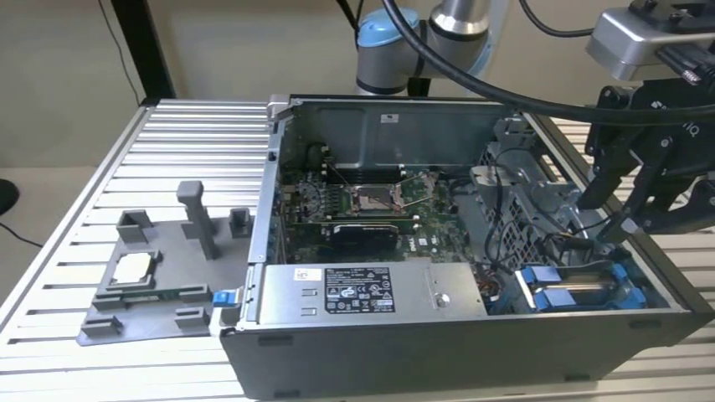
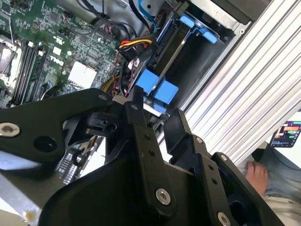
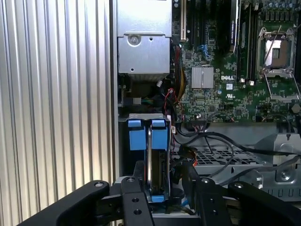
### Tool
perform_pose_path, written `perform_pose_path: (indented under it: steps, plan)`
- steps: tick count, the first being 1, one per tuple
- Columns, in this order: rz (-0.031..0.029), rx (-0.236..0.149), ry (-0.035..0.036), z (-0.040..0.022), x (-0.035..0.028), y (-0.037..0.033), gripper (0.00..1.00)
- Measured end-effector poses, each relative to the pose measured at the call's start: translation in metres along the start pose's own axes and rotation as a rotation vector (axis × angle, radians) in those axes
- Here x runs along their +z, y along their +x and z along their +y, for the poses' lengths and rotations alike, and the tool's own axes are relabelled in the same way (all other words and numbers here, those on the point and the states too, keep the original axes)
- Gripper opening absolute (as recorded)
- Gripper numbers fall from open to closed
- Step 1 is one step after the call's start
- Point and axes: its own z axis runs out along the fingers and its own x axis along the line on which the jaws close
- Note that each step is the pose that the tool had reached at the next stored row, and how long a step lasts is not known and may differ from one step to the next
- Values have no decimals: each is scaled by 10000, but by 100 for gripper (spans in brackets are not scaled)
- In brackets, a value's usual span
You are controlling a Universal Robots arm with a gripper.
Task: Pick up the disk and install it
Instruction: 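Insert the first disk wire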
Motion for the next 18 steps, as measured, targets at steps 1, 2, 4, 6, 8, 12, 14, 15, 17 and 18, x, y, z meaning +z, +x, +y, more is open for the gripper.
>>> perform_pose_path:
  steps: [1,2,4,6,8,12,14,15,17,18]
  plan:
    - [-2,0,0,0,5,0,100]
    - [-3,0,0,0,15,1,100]
    - [-2,0,0,0,45,2,100]
    - [-1,1,0,0,82,4,100]
    - [-2,1,0,0,116,6,100]
    - [-1,10,1,0,175,9,100]
    - [0,17,2,0,202,10,100]
    - [-1,20,2,0,216,11,100]
    - [-1,26,3,0,244,11,100]
    - [-1,30,3,0,258,12,100]
